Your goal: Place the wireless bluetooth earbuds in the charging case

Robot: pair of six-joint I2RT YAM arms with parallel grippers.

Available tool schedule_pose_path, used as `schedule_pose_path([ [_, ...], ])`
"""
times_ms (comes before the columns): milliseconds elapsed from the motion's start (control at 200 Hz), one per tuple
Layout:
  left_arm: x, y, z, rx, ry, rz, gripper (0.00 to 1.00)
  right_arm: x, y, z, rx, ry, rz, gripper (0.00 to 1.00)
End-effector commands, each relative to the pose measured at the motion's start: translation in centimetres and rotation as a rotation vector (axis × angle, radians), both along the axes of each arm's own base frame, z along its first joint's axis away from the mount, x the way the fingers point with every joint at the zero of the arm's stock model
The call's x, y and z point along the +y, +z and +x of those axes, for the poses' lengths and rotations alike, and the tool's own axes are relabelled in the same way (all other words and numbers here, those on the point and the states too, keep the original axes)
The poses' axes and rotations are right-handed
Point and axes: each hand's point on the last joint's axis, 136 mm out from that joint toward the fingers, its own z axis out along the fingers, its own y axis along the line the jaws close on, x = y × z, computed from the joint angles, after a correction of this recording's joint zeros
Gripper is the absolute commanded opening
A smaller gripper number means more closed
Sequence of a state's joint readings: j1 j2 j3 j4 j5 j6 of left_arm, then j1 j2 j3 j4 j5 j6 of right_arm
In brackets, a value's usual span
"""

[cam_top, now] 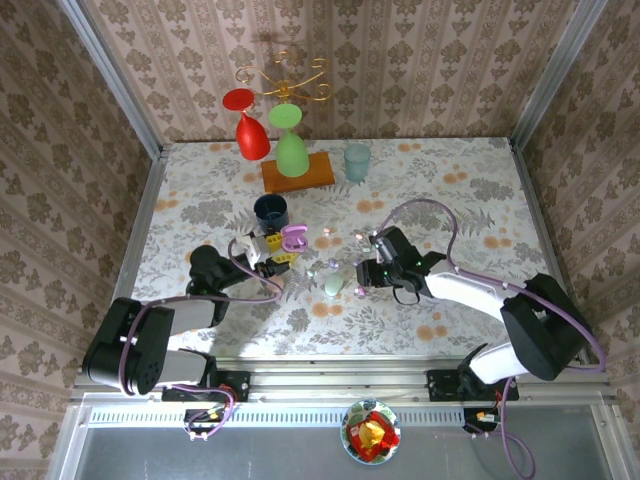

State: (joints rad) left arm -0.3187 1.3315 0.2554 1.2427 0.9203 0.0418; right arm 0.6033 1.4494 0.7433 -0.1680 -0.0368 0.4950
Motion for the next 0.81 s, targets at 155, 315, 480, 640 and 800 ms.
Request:
schedule_pose_path([
  [155, 0.1, 0.8, -0.2, -0.036, -0.013, -0.012, 0.27, 2.0, -1.7, -1.1, 0.152, 0.071, 0.053, 0.42],
  [315, 0.1, 0.7, -0.2, -0.032, -0.015, -0.01, 0.27, 2.6, -2.5, -1.9, 0.189, 0.089, 0.096, 0.41],
  [480, 0.0, 0.8, -0.3, -0.033, -0.023, -0.013, 0.27, 2.9, -3.8, -2.4, 0.261, 0.102, 0.082, 0.42],
  [640, 0.1, 0.7, -0.3, -0.041, -0.02, -0.009, 0.27, 2.2, -4.2, -3.1, 0.268, 0.113, 0.051, 0.47],
  [800, 0.1, 0.8, -0.3, -0.043, -0.021, -0.01, 0.27, 2.5, -3.9, -4.4, 0.29, 0.127, 0.083, 0.48],
])
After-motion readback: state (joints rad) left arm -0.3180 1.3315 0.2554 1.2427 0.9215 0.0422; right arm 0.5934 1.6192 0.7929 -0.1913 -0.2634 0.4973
